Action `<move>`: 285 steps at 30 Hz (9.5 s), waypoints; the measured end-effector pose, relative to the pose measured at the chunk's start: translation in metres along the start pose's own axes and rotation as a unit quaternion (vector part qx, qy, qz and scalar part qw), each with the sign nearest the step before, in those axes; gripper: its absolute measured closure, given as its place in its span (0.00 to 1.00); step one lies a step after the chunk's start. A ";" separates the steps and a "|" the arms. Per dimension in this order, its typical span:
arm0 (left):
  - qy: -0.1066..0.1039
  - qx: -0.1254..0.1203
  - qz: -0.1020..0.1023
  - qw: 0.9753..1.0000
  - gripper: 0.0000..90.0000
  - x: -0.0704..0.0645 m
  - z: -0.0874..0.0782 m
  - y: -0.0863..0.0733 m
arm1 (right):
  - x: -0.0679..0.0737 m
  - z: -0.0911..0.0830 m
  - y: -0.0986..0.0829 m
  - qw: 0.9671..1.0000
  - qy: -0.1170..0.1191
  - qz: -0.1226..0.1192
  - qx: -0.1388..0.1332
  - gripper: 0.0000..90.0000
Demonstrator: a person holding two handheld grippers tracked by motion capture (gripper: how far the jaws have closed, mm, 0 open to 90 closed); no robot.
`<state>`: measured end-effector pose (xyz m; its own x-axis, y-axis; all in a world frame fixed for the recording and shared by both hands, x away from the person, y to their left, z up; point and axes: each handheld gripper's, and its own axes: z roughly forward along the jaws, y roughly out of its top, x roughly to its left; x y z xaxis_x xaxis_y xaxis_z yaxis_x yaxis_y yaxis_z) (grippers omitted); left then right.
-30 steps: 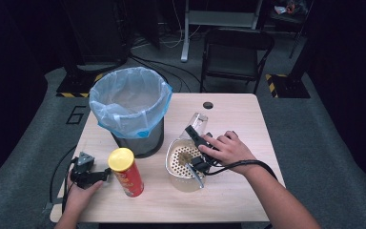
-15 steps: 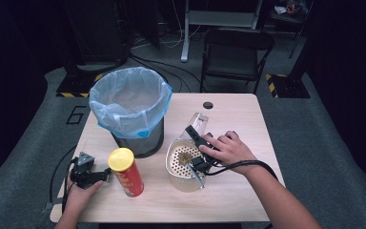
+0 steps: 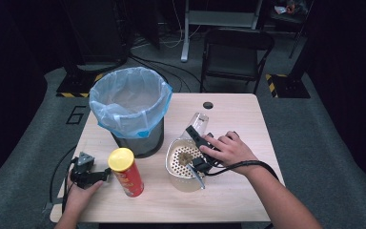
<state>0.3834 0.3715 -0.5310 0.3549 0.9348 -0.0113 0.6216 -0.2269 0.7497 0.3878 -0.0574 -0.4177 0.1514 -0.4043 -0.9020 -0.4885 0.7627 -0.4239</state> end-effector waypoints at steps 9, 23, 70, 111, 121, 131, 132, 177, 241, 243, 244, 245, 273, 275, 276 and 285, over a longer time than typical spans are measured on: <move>0.000 0.000 0.000 1.000 0.17 0.000 0.000 0.000 | -0.003 -0.001 0.001 1.000 0.017 -0.024 -0.007 0.44; 0.000 0.000 0.000 1.000 0.17 0.000 0.000 0.000 | -0.003 -0.003 0.000 1.000 0.013 -0.015 -0.005 0.44; 0.000 0.000 0.000 1.000 0.17 0.000 0.000 0.000 | -0.008 0.001 -0.043 0.722 0.006 0.690 -0.053 0.42; -0.004 0.005 0.003 1.000 0.15 0.000 -0.001 0.000 | -0.105 0.002 -0.089 0.541 0.167 0.817 -0.114 0.42; -0.004 0.003 0.006 1.000 0.15 0.000 0.000 0.000 | -0.158 0.024 -0.101 0.541 0.173 0.814 -0.116 0.42; -0.004 0.000 0.001 1.000 0.15 -0.001 0.000 0.000 | -0.206 0.084 -0.080 0.569 0.180 0.793 -0.118 0.42; -0.007 0.006 0.002 1.000 0.15 0.000 -0.001 0.000 | -0.208 0.089 -0.077 0.574 0.178 0.790 -0.119 0.42; 0.000 0.005 -0.002 1.000 0.15 -0.001 -0.002 0.000 | -0.194 0.143 -0.031 0.543 0.225 0.801 -0.113 0.18; -0.113 -0.034 0.036 0.992 0.14 -0.046 -0.092 0.010 | 0.057 -0.049 -0.097 0.553 0.133 0.815 0.110 0.34; -0.125 -0.039 0.046 0.990 0.14 -0.054 -0.097 0.009 | 0.067 -0.051 -0.097 0.548 0.134 0.816 0.125 0.34; -0.125 -0.039 0.046 0.990 0.14 -0.054 -0.097 0.009 | 0.067 -0.051 -0.097 0.548 0.134 0.816 0.125 0.34; -0.130 -0.038 0.053 0.989 0.14 -0.056 -0.098 0.009 | 0.070 -0.052 -0.098 0.547 0.135 0.817 0.128 0.34; -0.191 -0.063 0.082 0.976 0.16 -0.099 -0.062 0.022 | 0.118 -0.064 -0.106 0.510 0.153 0.828 0.175 0.32; -0.192 -0.064 0.081 0.976 0.16 -0.100 -0.060 0.022 | 0.120 -0.065 -0.106 0.509 0.155 0.828 0.179 0.32; -0.191 -0.063 0.081 0.976 0.16 -0.099 -0.058 0.021 | 0.121 -0.066 -0.106 0.509 0.155 0.827 0.180 0.32; -0.185 -0.079 0.080 0.976 0.22 -0.103 -0.053 0.019 | 0.124 -0.067 -0.107 0.507 0.156 0.827 0.184 0.32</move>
<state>0.3217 0.2853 -0.4811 0.6839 0.7224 -0.1020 0.4324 -0.2887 0.8542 0.4008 -0.2228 -0.4789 -0.3760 0.9265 -0.0160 0.4777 0.2086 0.8534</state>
